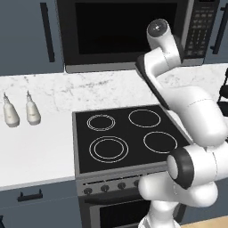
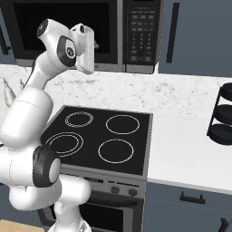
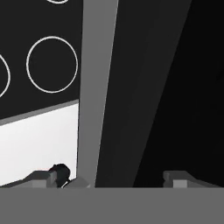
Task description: Open the microwave, place the bowl with waffle inside the microwave, then close the microwave door and turn it on.
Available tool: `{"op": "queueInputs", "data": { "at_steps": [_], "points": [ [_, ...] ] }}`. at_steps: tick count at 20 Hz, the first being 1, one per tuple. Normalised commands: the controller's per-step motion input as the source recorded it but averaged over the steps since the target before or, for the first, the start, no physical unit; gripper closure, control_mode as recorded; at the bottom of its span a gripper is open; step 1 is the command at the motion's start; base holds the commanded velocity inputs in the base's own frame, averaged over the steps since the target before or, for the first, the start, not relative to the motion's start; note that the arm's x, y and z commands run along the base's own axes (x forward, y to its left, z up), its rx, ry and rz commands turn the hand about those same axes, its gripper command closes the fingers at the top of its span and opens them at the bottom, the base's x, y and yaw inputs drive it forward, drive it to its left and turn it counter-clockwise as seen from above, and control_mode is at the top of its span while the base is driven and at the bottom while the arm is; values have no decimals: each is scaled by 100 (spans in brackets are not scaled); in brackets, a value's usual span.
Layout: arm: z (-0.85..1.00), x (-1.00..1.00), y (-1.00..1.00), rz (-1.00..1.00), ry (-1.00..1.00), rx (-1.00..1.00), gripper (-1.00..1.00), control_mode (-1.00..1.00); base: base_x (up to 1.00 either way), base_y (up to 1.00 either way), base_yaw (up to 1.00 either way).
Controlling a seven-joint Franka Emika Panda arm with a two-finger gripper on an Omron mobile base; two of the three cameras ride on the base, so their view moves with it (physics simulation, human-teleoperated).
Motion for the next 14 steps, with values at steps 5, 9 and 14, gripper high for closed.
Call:
{"op": "queueInputs", "data": {
  "at_steps": [5, 9, 14],
  "points": [
    [0, 54, -25, 12, 0, 2, -100, -100, 0, 0, 0],
    [36, -66, -35, 16, -7, 25, -100, -100, 0, 0, 0],
    [27, -100, -73, 21, -11, 53, -100, -100, 0, 0, 0]
  ]
}}
